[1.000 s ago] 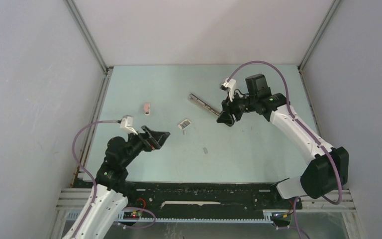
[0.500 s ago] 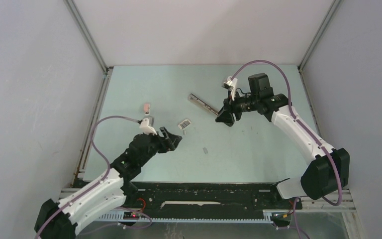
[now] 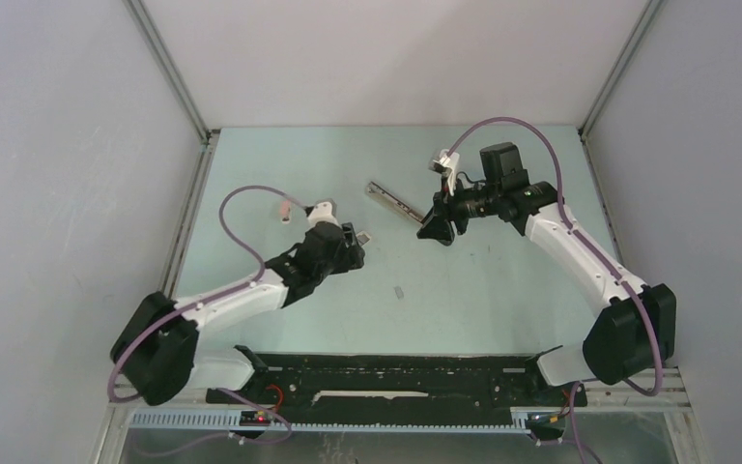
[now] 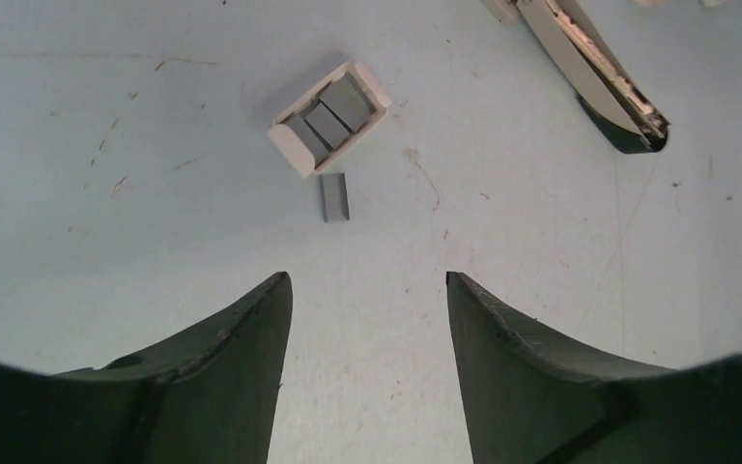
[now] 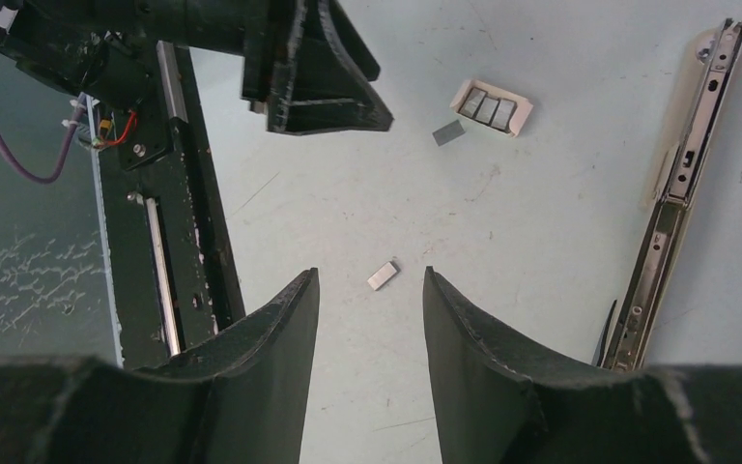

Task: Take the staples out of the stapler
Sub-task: Pick up the staple from the center of the board.

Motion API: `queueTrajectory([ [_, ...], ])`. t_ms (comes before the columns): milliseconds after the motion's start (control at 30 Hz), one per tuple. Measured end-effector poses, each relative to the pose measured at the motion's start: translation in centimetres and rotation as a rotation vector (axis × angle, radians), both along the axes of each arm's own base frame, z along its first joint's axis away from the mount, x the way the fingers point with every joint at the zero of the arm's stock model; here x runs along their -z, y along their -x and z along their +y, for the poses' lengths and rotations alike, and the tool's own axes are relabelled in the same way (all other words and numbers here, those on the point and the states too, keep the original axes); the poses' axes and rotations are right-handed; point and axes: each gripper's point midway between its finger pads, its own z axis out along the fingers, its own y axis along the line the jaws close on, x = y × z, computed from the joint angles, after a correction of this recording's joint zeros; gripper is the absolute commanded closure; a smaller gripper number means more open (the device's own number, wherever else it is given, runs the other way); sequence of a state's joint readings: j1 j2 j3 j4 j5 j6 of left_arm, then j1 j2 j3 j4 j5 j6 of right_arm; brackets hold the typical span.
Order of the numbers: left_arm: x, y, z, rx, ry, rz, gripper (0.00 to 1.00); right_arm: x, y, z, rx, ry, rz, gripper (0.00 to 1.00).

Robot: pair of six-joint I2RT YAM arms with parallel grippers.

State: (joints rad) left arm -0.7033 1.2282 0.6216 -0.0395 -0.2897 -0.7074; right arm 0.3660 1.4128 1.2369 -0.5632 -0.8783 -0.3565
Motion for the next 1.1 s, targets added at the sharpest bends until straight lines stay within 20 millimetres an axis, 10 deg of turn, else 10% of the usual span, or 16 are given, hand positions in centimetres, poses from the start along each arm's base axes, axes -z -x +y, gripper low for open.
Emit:
queueTrajectory([
  [300,3.0,-2.4,-1.5,0.017,-0.135,0.086,0.63,0.2,0.0,0.1,-0.010,-0.008,0.014,0.48],
  [1100,6.9,-4.2,-2.2,0.017,-0.269,0.185,0.58,0.0,0.1,0.0,-0.019,-0.022,0.020,0.48],
])
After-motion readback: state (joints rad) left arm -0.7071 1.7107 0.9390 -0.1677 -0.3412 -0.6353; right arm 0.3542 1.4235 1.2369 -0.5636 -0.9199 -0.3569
